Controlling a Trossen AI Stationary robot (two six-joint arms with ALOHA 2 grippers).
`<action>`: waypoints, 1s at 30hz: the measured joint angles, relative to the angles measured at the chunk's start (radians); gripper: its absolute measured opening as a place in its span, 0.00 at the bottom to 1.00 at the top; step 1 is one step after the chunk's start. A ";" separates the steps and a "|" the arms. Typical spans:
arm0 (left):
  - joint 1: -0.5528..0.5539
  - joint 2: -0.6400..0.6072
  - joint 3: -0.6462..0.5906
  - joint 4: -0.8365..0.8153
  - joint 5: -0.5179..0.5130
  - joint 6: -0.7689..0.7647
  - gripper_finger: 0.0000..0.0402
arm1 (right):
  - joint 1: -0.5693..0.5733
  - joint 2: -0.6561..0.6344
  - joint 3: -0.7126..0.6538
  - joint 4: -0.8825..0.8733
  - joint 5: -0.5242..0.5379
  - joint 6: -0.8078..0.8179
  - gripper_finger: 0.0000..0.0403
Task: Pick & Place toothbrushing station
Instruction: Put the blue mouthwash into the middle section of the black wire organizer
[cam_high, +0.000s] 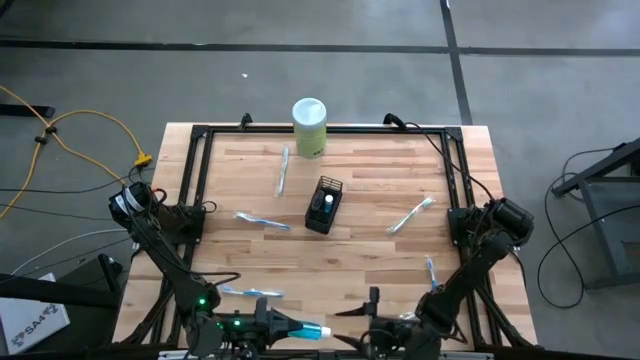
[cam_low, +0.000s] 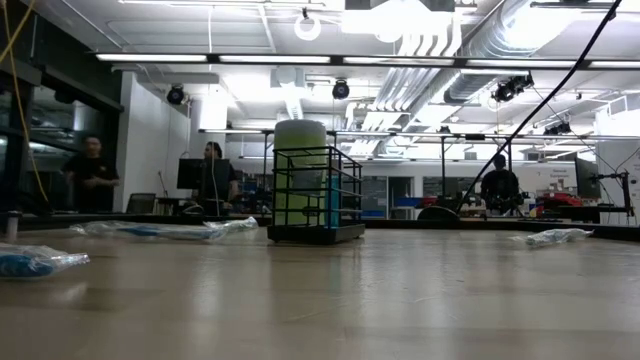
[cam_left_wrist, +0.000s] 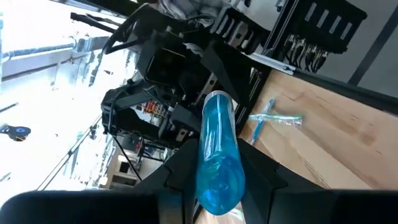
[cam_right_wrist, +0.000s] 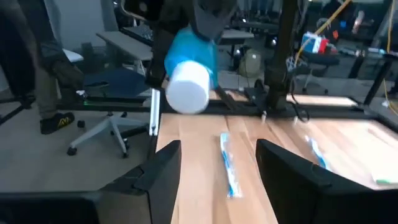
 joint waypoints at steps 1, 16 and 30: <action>0.001 0.000 0.000 0.000 0.000 0.004 0.21 | -0.005 0.000 0.000 0.018 -0.008 -0.019 0.50; 0.001 0.000 0.000 0.025 0.001 0.051 0.21 | -0.039 0.000 0.000 0.146 -0.117 -0.155 0.50; 0.006 0.000 0.000 0.036 -0.027 0.084 0.21 | -0.038 0.000 0.000 0.161 -0.123 -0.154 0.50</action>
